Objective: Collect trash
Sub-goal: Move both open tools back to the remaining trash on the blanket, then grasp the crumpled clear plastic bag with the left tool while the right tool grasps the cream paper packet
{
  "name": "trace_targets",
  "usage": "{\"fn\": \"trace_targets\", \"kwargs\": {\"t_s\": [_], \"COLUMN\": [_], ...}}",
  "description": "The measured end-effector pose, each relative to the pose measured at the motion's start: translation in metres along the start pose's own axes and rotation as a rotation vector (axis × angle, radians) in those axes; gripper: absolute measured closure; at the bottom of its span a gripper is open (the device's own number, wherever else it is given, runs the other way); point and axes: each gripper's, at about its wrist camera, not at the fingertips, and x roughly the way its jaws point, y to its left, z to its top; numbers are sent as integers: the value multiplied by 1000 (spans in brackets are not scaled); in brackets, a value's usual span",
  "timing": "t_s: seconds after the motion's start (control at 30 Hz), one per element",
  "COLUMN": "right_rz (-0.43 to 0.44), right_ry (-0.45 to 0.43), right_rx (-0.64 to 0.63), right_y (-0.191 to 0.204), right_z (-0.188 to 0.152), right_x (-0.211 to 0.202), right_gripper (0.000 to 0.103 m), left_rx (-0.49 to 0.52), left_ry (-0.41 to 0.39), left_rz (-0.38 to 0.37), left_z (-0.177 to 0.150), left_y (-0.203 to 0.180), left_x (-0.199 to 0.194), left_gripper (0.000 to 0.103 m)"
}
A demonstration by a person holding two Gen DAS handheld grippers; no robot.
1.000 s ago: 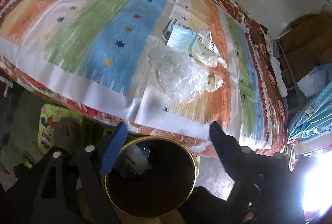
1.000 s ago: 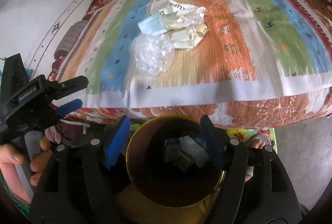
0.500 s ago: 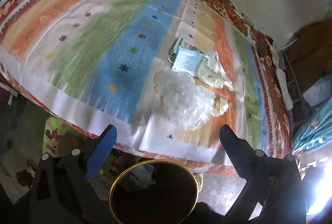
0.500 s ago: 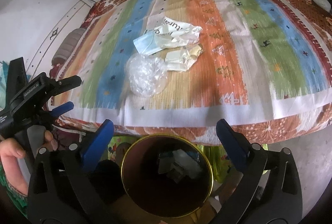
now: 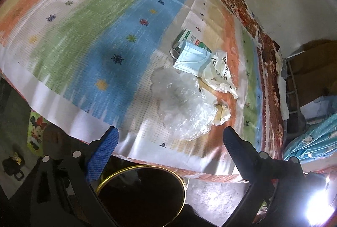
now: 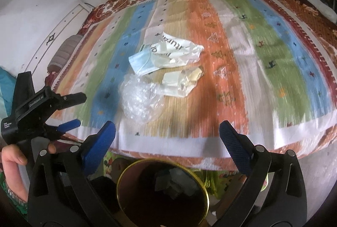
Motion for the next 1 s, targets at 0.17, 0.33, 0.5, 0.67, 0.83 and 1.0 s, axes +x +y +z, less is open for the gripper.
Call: {"fn": "trace_targets", "kwargs": {"t_s": [0.17,0.33,0.5,0.67,0.83,1.0], "right_rz": [-1,6,-1,-23,-66,-66], "right_ry": [-6,-9,-10,-9,2,31], "right_rx": [9,14,-1,-29,-66,-66], "right_y": [-5,-7,-6,-4,-2,-3], "right_z": [13,22,29,35,39,43], "right_x": [11,23,37,51,70,87], "right_gripper": [9,9,9,10,15,22], "left_rx": [-19,-53,-53,-61,-47,-59], "left_ry": [3,2,24,41,26,50], "left_rz": [-28,-41,-24,-27,13,17], "left_z": [7,15,20,23,25,29], "left_y": [-3,-3,-7,-14,-22,-21], "left_x": [8,17,35,48,57,69], "left_gripper": [6,6,6,7,10,13]}}
